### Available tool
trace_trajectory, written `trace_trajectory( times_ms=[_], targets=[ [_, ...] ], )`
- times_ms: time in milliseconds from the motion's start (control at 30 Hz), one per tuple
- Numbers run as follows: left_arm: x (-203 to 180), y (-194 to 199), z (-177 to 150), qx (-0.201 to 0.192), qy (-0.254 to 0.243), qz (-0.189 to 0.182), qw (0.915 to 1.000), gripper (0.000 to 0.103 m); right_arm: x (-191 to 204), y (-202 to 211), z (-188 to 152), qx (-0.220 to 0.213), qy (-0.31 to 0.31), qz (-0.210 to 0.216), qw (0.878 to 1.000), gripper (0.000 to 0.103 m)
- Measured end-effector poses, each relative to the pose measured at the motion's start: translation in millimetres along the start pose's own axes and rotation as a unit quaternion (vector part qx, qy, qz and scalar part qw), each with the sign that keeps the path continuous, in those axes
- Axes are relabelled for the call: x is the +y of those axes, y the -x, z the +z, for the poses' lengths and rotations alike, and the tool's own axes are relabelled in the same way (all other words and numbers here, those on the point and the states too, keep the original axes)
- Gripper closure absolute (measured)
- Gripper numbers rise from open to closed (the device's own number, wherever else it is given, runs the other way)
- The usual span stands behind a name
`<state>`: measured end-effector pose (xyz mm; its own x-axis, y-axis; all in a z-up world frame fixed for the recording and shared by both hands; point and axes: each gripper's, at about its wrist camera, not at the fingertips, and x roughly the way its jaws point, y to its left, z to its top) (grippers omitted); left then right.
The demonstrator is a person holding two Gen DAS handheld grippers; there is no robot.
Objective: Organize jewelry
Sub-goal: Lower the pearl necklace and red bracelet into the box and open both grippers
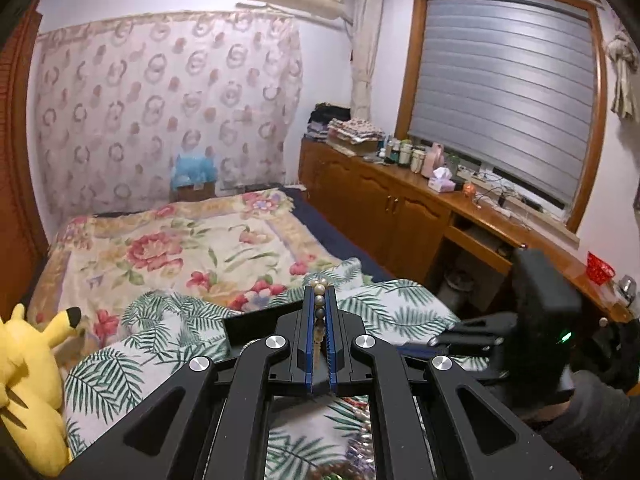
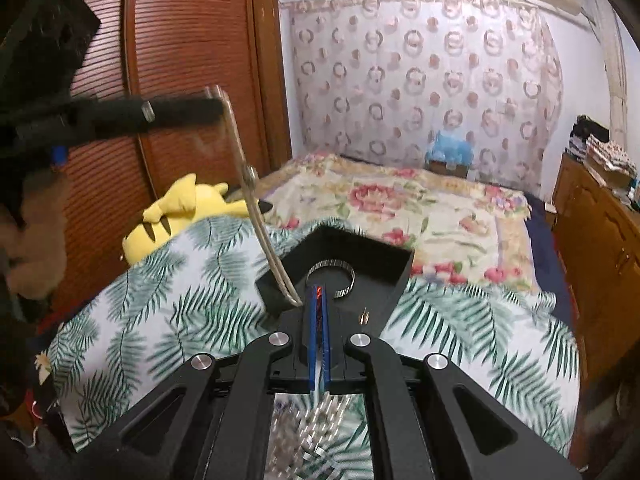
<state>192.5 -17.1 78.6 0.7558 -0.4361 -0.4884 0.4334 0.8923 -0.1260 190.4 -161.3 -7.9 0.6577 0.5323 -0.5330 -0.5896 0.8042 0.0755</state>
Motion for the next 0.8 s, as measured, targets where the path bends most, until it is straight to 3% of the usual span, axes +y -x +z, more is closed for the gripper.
trace_trajectory(
  times_ms=[300, 600, 800],
  targets=[
    [24.2, -42.2, 5.8, 0.029, 0.002, 0.019, 0.9994, 0.099, -24.8, -27.6, 29.7, -0.012, 0.005, -0.011, 1.000, 0.100],
    [47.6, -82.7, -21.2, 0.079, 0.024, 0.033, 0.9960, 0.099, -38.7, -67.0, 24.9, 0.011, -0.003, 0.000, 1.000, 0.099],
    [50.5, -84.1, -34.6, 0.092, 0.025, 0.039, 0.9947, 0.096, -44.2, -79.2, 23.2, 0.025, -0.003, 0.004, 1.000, 0.099]
  ],
)
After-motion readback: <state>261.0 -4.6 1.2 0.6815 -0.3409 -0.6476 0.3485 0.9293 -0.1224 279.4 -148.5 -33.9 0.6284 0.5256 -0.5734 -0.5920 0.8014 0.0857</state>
